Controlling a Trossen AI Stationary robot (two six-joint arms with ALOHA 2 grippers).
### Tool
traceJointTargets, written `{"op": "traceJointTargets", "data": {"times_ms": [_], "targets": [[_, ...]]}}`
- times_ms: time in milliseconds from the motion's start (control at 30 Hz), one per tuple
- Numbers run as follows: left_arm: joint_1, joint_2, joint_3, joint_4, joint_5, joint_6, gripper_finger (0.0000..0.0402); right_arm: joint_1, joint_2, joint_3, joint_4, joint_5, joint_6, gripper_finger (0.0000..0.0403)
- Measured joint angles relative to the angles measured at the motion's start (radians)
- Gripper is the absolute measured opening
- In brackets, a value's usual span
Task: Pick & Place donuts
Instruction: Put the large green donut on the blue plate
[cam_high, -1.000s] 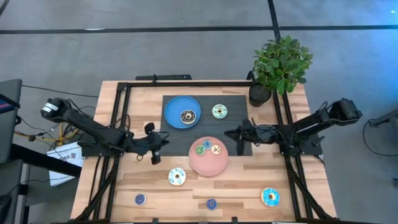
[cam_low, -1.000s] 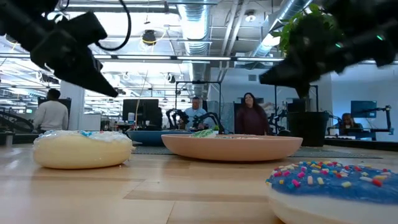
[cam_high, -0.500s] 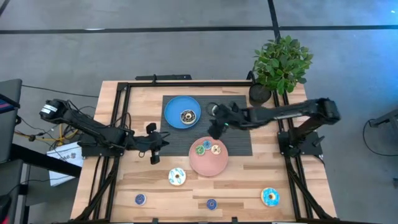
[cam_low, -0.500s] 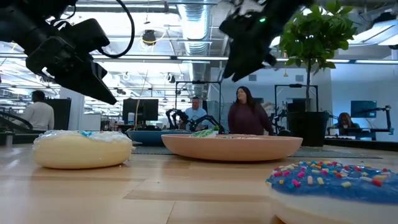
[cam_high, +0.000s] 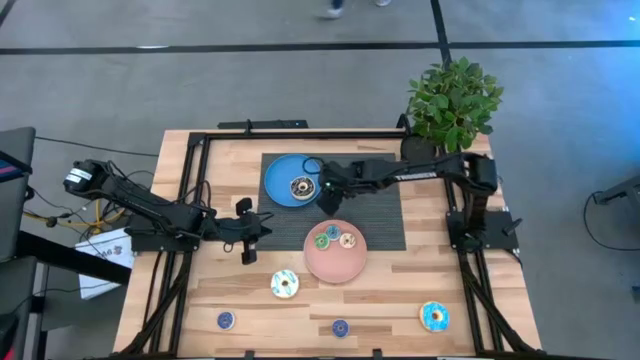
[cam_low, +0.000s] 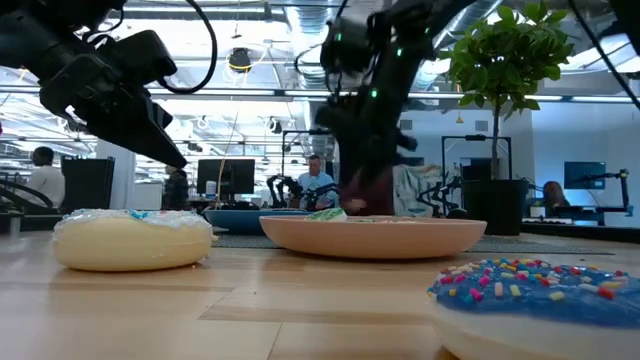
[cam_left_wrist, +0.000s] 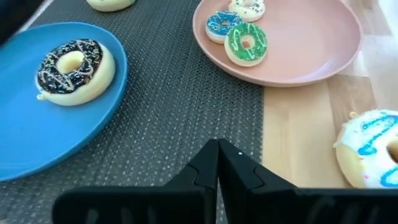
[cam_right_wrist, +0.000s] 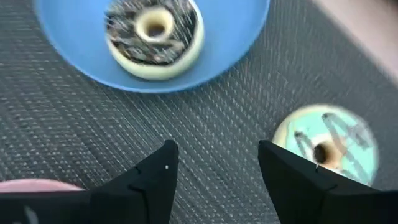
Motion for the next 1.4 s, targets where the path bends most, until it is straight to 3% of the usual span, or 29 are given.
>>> {"op": "traceJointTargets", "data": {"times_ms": [300,533,1067,1400], "targets": [[0.000,0.000,0.000,-0.001,0.027,-0.009,0.0002,-0.089,0.045,-0.003,-0.039,-0.024,0.026,0.0169],[0.000,0.000,0.000,-0.004,0.027,-0.008,0.0002,-0.124,0.044,-0.001,-0.053,-0.063,0.025,0.0163],[0.000,0.000,0.000,-0.004,0.025,-0.009,0.0002,-0.122,0.044,-0.002,-0.052,-0.014,-0.013,0.0234],[0.000,0.000,0.000,-0.004,0.025,-0.009,0.0002,-0.121,0.097,-0.004,-0.057,-0.027,-0.030,0.0240]]}}
